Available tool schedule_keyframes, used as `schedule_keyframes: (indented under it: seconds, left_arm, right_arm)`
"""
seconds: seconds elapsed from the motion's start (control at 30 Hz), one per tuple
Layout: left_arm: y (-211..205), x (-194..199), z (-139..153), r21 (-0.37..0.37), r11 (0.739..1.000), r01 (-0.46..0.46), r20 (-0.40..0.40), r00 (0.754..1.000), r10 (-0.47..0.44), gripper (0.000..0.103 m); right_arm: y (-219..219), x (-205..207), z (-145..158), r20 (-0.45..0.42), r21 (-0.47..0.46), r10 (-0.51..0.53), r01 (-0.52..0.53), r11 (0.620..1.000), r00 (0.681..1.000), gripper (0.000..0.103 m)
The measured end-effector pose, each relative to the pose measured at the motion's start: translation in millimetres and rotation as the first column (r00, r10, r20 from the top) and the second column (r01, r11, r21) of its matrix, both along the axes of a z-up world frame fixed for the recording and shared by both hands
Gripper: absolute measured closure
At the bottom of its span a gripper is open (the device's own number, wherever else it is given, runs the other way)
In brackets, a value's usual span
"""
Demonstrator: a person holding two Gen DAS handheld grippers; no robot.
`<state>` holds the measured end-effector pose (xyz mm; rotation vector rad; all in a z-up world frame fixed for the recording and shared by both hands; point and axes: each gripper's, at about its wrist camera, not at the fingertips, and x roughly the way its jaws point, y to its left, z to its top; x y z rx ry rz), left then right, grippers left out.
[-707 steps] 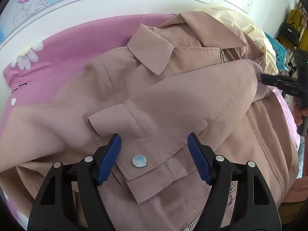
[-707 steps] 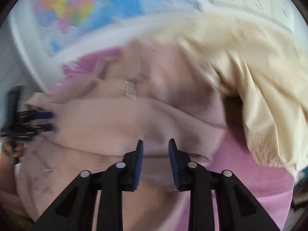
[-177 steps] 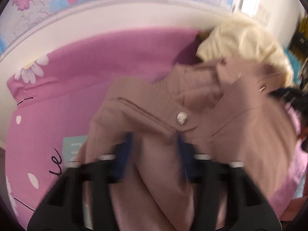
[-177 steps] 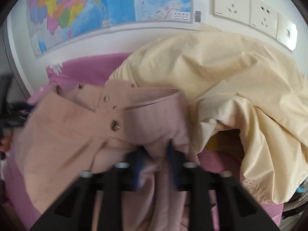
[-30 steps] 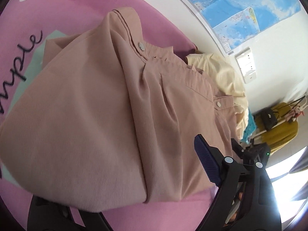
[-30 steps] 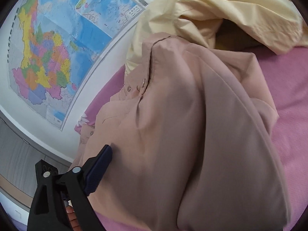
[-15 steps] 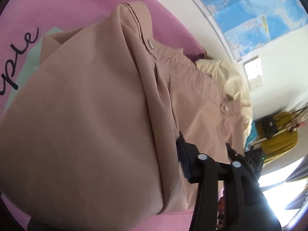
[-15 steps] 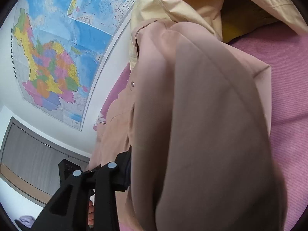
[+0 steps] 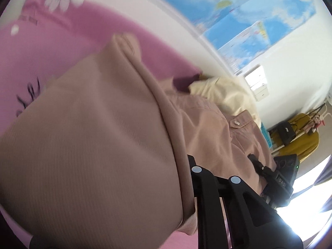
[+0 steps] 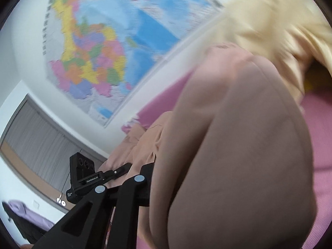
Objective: Fold large clothes
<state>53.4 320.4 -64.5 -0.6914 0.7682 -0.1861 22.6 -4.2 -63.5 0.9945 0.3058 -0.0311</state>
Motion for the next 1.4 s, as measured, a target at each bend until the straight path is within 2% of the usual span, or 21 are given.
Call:
schedule_keyframes:
  seconds: [0.13,0.23,0.33,0.47,0.53,0.77,0.87,0.93,1.0,1.07,1.13,1.23,1.3,1.33,1.37,1.4]
  left_arm:
    - [20.1,-4.6,38.2,0.06,0.998,-0.027,0.065,0.998,0.023,0.09]
    - [43.1,-7.6,61.7,0.086,0.994,-0.066,0.098,0.993,0.057,0.09]
    - [71.9,-11.1,88.6,0.143,0.981,-0.133,0.142,0.983,0.112,0.09]
    - [119.0,-10.2,121.6,0.186,0.954,-0.235,0.191,0.961,0.199,0.09]
    - [145.7,-9.1,135.1,0.214,0.93,-0.3,0.213,0.943,0.255,0.09]
    - [224.9,-6.5,152.9,0.257,0.853,-0.455,0.29,0.878,0.381,0.09]
    - [250.5,-10.2,138.1,0.263,0.819,-0.509,0.325,0.846,0.422,0.09]
    - [265.6,-10.4,115.6,0.29,0.792,-0.538,0.326,0.833,0.446,0.089]
    - [285.0,-3.2,72.4,0.312,0.778,-0.546,0.253,0.837,0.485,0.089]
    - [303.7,3.4,31.5,0.303,0.788,-0.536,0.156,0.844,0.514,0.089]
    - [314.8,6.2,0.6,0.29,0.792,-0.537,0.073,0.838,0.541,0.089]
    - [317.2,-0.5,-9.0,0.278,0.798,-0.536,0.076,0.84,0.537,0.089]
    - [318.9,0.0,-7.5,0.285,0.8,-0.528,0.068,0.844,0.533,0.088]
    - [319.7,1.1,-7.4,0.295,0.797,-0.526,0.058,0.843,0.535,0.088]
    - [320.0,1.6,-7.5,0.301,0.796,-0.525,0.056,0.843,0.535,0.087]
    - [320.5,2.5,-7.8,0.307,0.795,-0.522,0.051,0.844,0.534,0.085]
  right_arm:
    - [-1.7,25.4,36.9,0.054,-0.047,0.049,-0.046,0.998,0.997,0.09]
    - [-3.1,55.6,65.5,0.079,-0.092,0.08,-0.073,0.993,0.994,0.09]
    - [-2.5,94.4,94.1,0.128,-0.136,0.124,-0.107,0.985,0.984,0.09]
    - [1.6,147.7,119.2,0.171,-0.163,0.185,-0.158,0.974,0.968,0.09]
    - [6.4,181.0,128.9,0.187,-0.163,0.219,-0.189,0.968,0.958,0.09]
    - [33.9,282.8,145.8,0.245,-0.173,0.303,-0.266,0.948,0.921,0.09]
    - [51.3,309.5,130.3,0.23,-0.189,0.332,-0.293,0.937,0.915,0.09]
    - [66.2,330.3,105.4,0.187,-0.181,0.36,-0.328,0.927,0.914,0.09]
    - [81.1,351.5,69.9,0.1,-0.155,0.392,-0.375,0.914,0.914,0.09]
    - [92.1,365.4,37.7,0.017,-0.126,0.421,-0.416,0.901,0.907,0.089]
    - [102.1,374.2,6.4,-0.074,-0.088,0.452,-0.458,0.885,0.889,0.087]
    - [99.7,367.3,-12.1,-0.084,-0.034,0.463,-0.466,0.884,0.883,0.079]
    - [94.8,356.6,-12.1,-0.109,-0.03,0.464,-0.47,0.882,0.879,0.064]
    - [92.0,351.5,-11.2,-0.117,-0.037,0.458,-0.465,0.885,0.881,0.047]
    - [87.3,343.1,-10.7,-0.125,-0.042,0.453,-0.461,0.886,0.883,0.042]
    - [80.2,335.1,-10.7,-0.117,-0.038,0.448,-0.455,0.89,0.886,0.042]
